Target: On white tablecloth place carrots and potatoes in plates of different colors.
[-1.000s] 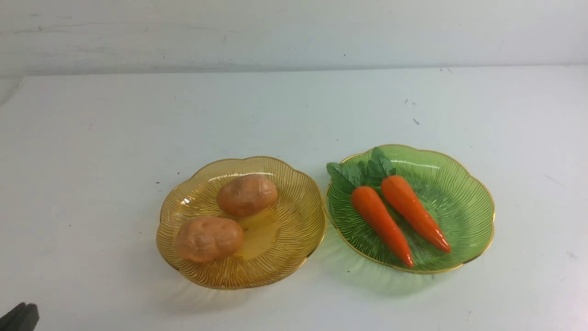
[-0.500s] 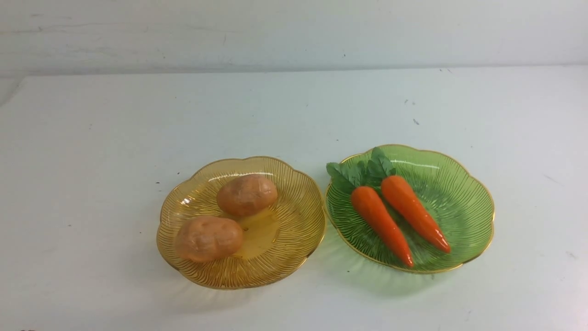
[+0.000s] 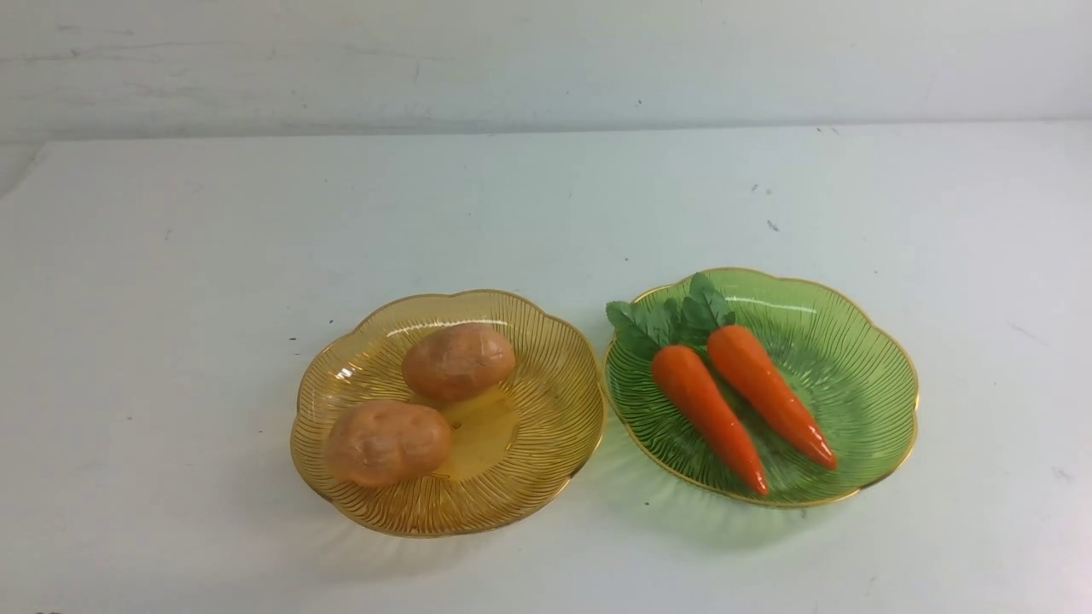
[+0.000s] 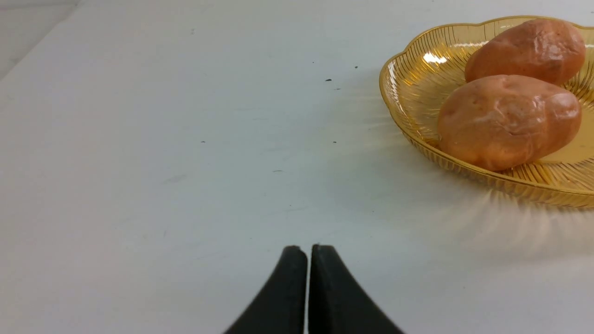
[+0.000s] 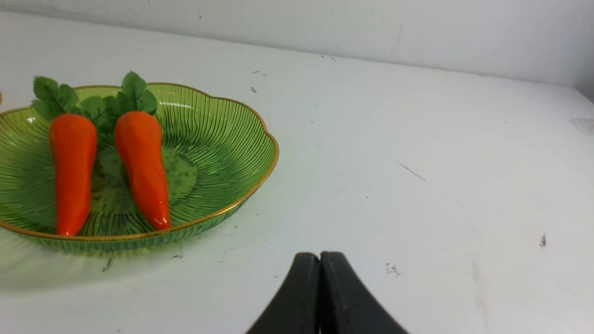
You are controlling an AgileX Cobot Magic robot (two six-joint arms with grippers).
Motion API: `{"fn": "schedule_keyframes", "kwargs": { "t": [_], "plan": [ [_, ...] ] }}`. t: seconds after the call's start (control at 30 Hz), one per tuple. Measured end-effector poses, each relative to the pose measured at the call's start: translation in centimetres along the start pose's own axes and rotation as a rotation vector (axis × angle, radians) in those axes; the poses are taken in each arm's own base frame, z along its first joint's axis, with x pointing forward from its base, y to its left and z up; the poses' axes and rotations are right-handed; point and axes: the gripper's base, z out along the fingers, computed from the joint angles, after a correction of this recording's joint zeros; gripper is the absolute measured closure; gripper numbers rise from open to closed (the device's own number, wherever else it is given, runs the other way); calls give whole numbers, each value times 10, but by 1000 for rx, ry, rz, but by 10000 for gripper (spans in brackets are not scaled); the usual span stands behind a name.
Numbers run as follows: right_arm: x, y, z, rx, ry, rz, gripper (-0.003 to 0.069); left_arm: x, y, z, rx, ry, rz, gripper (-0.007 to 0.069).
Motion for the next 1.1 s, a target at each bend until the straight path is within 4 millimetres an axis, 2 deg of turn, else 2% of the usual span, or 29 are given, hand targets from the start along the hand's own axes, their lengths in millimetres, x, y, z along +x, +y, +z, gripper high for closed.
{"fn": "schedule_keyframes", "kwargs": {
  "t": [1.1],
  "plan": [
    [0,0,0,0,0,-18,674,0,0,0,0,0,0,627]
  ]
}}
